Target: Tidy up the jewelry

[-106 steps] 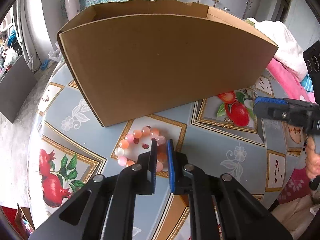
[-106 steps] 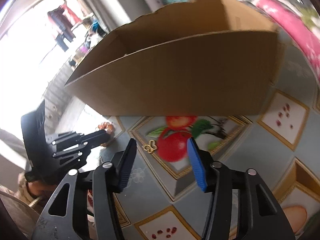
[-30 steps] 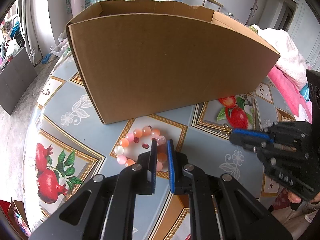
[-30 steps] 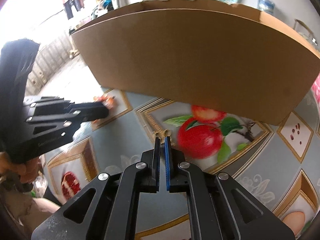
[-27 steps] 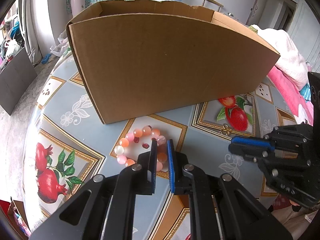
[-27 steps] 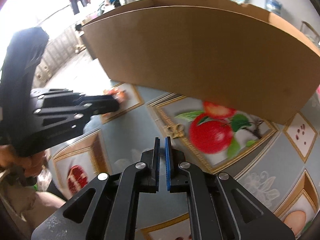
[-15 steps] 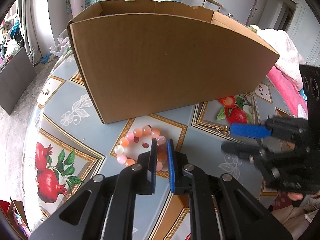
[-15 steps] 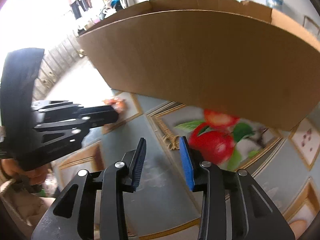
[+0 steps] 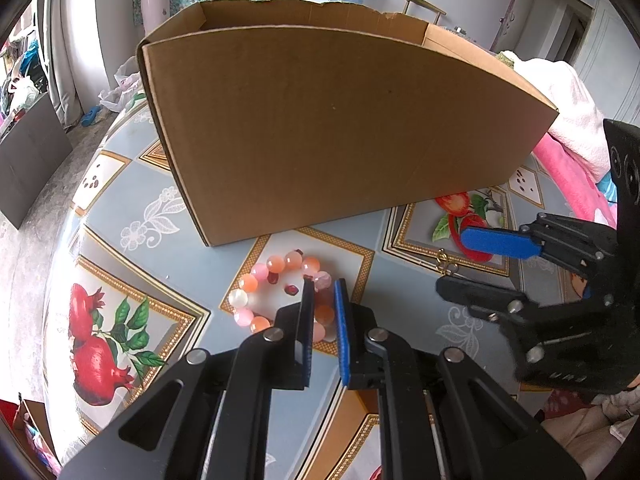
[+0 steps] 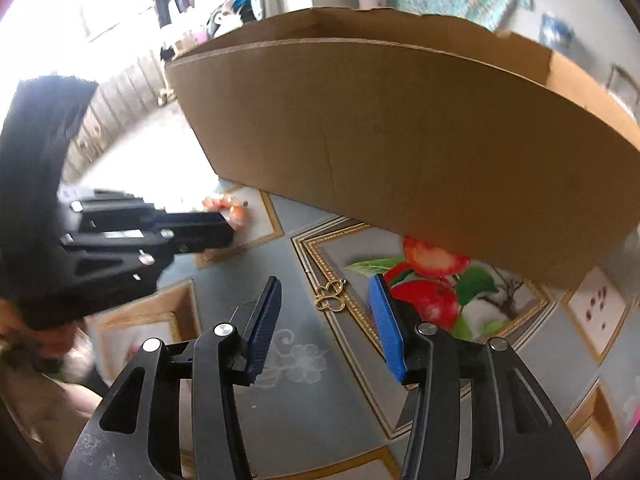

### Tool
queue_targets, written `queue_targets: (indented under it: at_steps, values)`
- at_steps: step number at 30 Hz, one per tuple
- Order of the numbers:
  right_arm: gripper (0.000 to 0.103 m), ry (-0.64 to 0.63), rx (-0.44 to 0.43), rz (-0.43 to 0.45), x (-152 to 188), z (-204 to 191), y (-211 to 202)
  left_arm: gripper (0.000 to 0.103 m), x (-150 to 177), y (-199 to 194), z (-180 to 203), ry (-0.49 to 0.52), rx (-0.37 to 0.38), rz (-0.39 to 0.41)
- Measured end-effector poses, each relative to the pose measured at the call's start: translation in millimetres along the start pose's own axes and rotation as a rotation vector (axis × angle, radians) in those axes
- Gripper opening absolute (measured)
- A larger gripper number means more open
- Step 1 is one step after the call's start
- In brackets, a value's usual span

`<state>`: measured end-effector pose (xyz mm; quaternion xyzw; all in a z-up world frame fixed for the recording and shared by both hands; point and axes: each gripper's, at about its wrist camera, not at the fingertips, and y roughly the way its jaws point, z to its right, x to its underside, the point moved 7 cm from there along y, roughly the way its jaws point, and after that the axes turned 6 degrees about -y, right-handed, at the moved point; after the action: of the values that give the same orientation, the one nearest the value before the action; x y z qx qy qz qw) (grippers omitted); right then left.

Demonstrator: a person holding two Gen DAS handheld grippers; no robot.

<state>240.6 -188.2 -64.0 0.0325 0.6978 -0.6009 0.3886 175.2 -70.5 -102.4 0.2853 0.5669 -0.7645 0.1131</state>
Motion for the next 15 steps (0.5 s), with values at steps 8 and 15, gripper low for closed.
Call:
queue_targets:
  at_steps: [8,15]
  values:
    - [0.024,-0.063,0.043,0.009,6,-18,2,0.01,0,0,0,0.0,0.0,0.002]
    - [0.01,-0.032,0.037,0.02,6,-2,-7,0.01,0,0,0,0.0,0.0,0.002]
